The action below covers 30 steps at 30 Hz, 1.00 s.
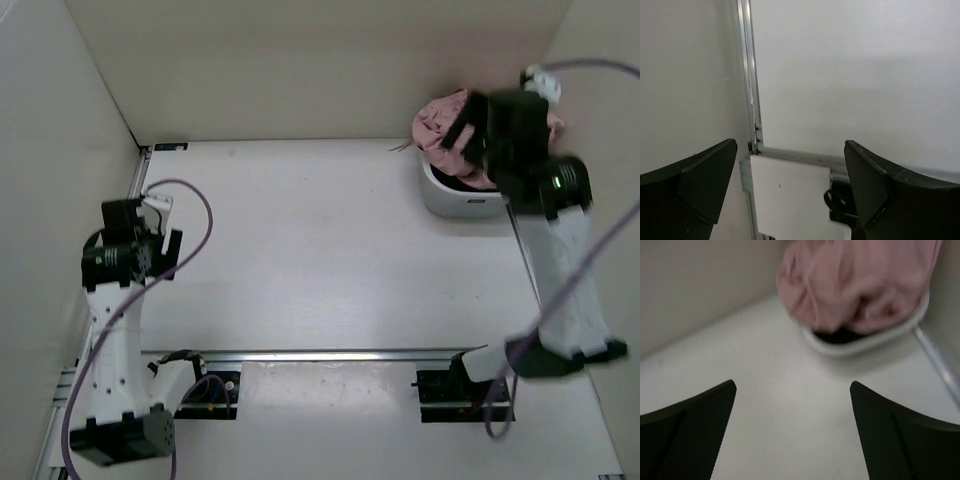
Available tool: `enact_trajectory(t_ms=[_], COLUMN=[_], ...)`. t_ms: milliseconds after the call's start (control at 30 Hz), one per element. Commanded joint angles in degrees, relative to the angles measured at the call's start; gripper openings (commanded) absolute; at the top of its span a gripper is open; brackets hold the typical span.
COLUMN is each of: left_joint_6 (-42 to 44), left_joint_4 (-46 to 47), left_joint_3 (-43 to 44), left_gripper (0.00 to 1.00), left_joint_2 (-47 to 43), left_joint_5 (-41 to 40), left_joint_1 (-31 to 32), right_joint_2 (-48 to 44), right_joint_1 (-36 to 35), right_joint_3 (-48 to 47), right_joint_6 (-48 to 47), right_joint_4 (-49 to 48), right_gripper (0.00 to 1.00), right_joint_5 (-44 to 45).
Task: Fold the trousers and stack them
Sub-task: Grab the trousers from the pile
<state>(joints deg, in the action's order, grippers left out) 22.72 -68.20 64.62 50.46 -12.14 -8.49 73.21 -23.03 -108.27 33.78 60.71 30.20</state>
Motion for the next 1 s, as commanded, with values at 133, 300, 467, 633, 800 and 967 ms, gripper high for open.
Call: enact_trajectory(t_ms=[133, 300, 467, 633, 800, 967], left_joint_6=[-3.55, -4.26, -4.26, -4.26, -3.39, -4.17], left_joint_4=[6.77, 6.77, 6.24, 6.24, 7.99, 9.41], left_joint_3=[17.98, 19.67, 18.44, 17.39, 14.32, 12.20], left_gripper=[1.00, 1.00, 1.00, 1.00, 1.00, 1.00], left_joint_2=[21.86, 30.47, 33.30, 33.30, 27.61, 24.78], left_joint_5=[2.56, 1.87, -1.22, -1.83, -0.61, 1.16], left_joint_1=[0.14, 0.14, 0.14, 0.14, 0.14, 0.14], right_joint_2=[43.31, 55.42, 62.42, 47.42, 32.56, 24.01], right_joint_1=[19.93, 26.10, 26.10, 25.06, 13.14, -3.05], right_joint_3=[-33.24, -26.20, -31.85, -20.32, -19.79, -18.04], right_joint_6=[-17.53, -11.63, -11.63, -11.63, -19.52, -20.24], right_joint_4=[-8.30, -23.34, -20.10, -26.33, -30.90, -42.22], right_gripper=[0.99, 0.99, 0.71, 0.00, 0.00, 0.00], right_joint_5=[-9.52, -14.71, -19.47, -16.57, -11.57, -8.57])
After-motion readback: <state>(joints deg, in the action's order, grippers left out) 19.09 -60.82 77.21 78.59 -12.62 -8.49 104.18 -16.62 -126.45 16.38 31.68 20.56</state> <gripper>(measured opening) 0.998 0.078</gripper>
